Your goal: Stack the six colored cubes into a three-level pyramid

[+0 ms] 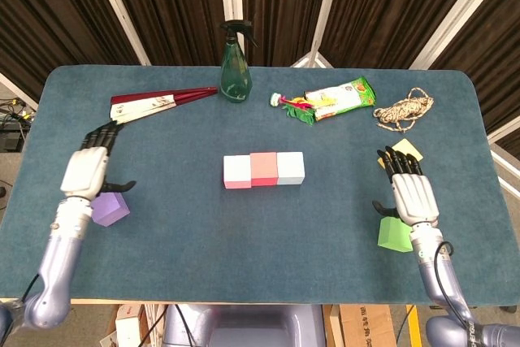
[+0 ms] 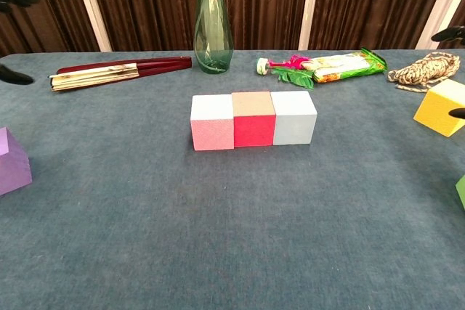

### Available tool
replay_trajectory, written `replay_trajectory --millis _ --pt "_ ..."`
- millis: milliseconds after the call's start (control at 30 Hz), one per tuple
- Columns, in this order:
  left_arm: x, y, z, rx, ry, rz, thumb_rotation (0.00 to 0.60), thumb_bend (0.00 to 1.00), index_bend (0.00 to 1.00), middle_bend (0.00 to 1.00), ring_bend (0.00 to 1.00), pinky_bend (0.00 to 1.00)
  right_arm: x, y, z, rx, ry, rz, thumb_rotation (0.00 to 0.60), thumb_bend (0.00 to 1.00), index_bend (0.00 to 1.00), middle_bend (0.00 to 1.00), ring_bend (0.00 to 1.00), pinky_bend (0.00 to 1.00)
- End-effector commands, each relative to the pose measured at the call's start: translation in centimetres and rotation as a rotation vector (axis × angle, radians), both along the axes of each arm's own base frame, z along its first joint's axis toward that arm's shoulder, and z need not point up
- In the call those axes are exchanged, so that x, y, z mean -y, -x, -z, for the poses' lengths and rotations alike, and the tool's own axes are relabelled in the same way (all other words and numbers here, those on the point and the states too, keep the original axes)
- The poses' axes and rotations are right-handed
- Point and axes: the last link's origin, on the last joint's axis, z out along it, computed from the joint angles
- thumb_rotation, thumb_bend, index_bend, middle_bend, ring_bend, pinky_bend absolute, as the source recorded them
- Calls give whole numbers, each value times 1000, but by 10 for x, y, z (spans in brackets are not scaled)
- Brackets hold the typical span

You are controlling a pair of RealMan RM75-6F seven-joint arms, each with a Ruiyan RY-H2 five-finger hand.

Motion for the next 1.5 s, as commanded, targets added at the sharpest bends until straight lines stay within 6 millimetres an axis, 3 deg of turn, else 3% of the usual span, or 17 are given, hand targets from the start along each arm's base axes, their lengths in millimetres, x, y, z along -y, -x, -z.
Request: replay_trajectory --millis 33,367,667,1067,1500 --pt "-8 -19 18 9 48 41 600 151 0 3 0 0 0 0 -1 12 0 4 600 256 0 0 0 0" --pt "-26 -70 77 -21 200 117 600 164 0 3 0 0 3 3 -8 65 13 28 600 256 0 0 0 0" --pt "-27 -95 117 -26 275 117 600 165 0 3 0 0 7 9 -12 90 19 50 600 256 0 0 0 0" --pt "-39 -108 143 -45 261 119 600 236 0 3 0 0 7 9 -10 120 3 63 600 256 0 0 0 0" --pt "-53 -121 166 -61 261 123 600 237 0 2 0 0 7 6 -11 154 -5 69 600 256 0 0 0 0"
